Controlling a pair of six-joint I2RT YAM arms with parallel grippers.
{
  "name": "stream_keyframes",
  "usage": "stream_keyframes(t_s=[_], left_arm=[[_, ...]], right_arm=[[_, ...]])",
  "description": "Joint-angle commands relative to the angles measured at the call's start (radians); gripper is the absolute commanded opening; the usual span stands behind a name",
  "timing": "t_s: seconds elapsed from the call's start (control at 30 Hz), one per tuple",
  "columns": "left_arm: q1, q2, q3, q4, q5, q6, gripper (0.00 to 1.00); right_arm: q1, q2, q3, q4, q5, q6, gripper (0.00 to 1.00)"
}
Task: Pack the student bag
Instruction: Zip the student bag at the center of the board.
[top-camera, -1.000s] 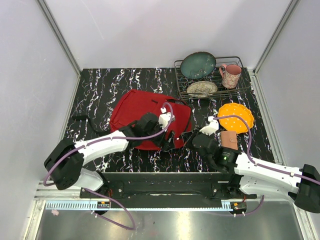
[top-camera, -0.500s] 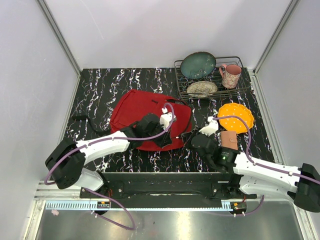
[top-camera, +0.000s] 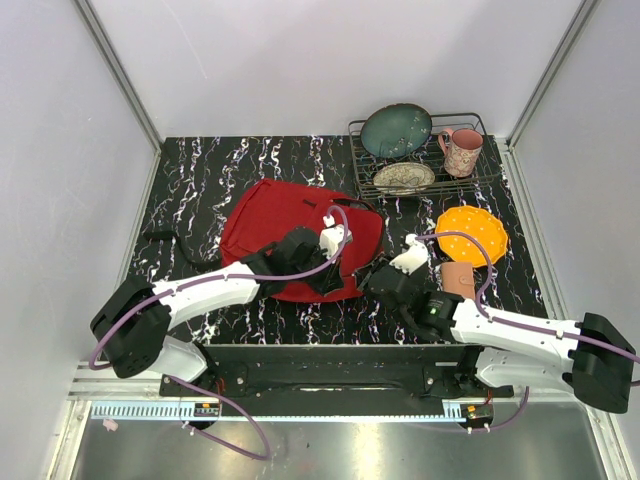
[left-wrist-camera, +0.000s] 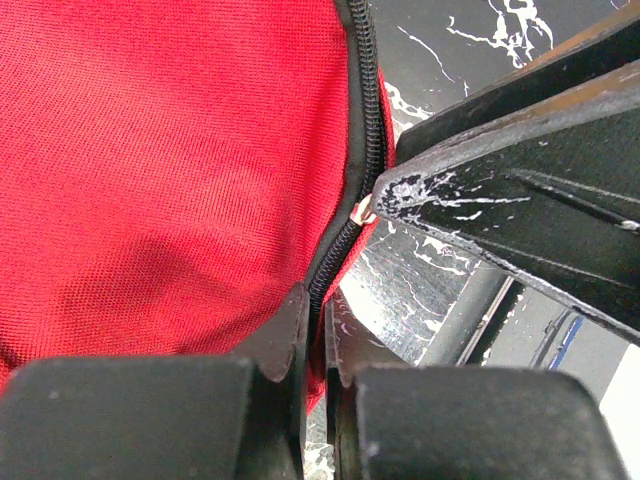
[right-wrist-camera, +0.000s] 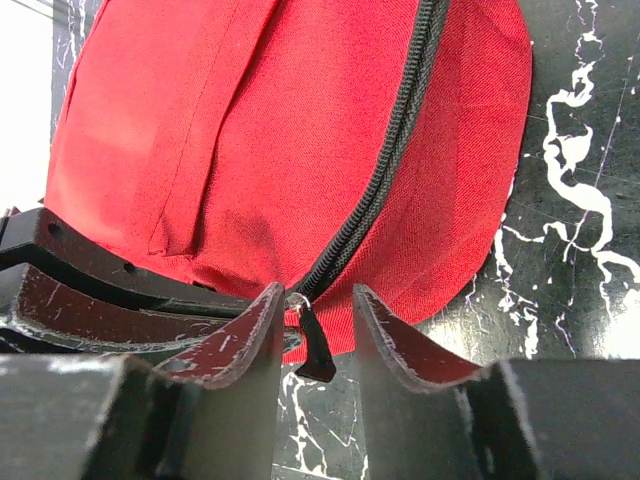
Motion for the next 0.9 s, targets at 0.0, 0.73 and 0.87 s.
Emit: stream_keyframes(t_s=[0.0,0.73,0.87], left_arm=[[-0.009,-0.033,0.021,0.054,0.014,-0.015,0.00],[-0.007,-0.157,-0.052,-0.100,-0.174,-0.023,0.00],[-0.007,-0.209,-0.092,-0.137,-0.203,-0.029,0.00]], right_arm=[[-0.003,-0.016,0.036,0.005,0.036,0.026,0.37],[-0.064,-0.076,0.026,-0.021,0.065,-0.043,0.00],[-0.079,-0.076,0.028,-0.012,0.048,-0.062,0.00]])
